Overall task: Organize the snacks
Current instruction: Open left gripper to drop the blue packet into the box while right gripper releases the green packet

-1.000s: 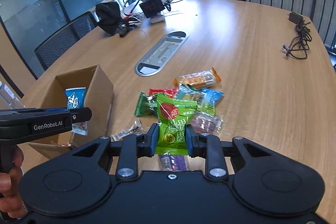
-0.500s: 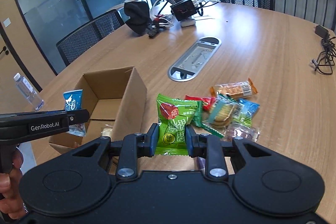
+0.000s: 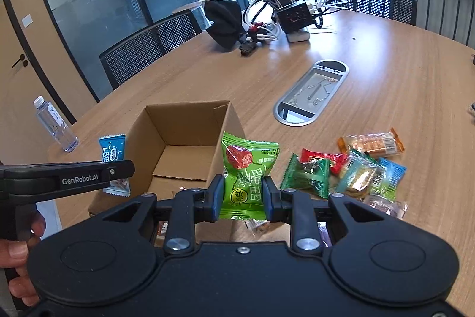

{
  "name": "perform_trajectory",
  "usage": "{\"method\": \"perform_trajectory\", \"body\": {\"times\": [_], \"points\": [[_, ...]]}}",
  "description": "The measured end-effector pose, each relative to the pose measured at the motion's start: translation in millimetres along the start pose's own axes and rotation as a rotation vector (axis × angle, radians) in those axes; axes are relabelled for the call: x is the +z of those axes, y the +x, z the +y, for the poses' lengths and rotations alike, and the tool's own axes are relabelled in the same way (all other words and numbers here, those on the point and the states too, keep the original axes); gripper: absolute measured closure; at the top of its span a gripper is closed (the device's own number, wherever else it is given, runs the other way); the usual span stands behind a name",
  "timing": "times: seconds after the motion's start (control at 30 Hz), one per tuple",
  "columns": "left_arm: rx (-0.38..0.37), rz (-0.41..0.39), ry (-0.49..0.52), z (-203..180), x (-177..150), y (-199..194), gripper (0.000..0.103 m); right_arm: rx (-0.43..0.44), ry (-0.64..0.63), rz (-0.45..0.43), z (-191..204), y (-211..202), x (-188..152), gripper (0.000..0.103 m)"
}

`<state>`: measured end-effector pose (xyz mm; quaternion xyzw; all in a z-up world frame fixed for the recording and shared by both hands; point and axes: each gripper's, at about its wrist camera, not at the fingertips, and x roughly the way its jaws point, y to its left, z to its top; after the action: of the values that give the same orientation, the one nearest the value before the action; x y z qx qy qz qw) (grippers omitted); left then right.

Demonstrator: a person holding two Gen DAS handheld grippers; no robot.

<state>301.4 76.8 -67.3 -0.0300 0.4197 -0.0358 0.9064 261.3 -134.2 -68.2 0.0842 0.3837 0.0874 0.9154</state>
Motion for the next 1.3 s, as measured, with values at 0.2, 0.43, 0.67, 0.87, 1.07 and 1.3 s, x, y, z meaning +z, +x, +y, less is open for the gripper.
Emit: {"method": "perform_trajectory", "body": {"times": [0.2, 0.43, 0.67, 0.87, 1.07, 1.3], "points": [[0.005, 0.033, -0.015, 8, 4, 16, 0.073, 0.011, -0.014, 0.009, 9, 11, 6, 0.076], [0.020, 0.037, -0.061, 21, 4, 18, 0.063, 0.034, -0.039, 0.022, 24, 24, 12, 0.076], [0.056, -0.015, -0.113, 40, 6, 1, 0.037, 0.067, -0.072, 0.035, 41, 34, 16, 0.076], [0.095, -0.030, -0.152, 55, 2, -12, 0.028, 0.104, -0.102, 0.038, 59, 38, 19, 0.075], [0.097, -0.026, -0.205, 66, -4, -21, 0.021, 0.166, -0.120, 0.009, 73, 29, 21, 0.019], [0.080, -0.062, -0.204, 58, -10, -31, 0.000, 0.122, -0.118, 0.001, 65, 11, 13, 0.012]]}}
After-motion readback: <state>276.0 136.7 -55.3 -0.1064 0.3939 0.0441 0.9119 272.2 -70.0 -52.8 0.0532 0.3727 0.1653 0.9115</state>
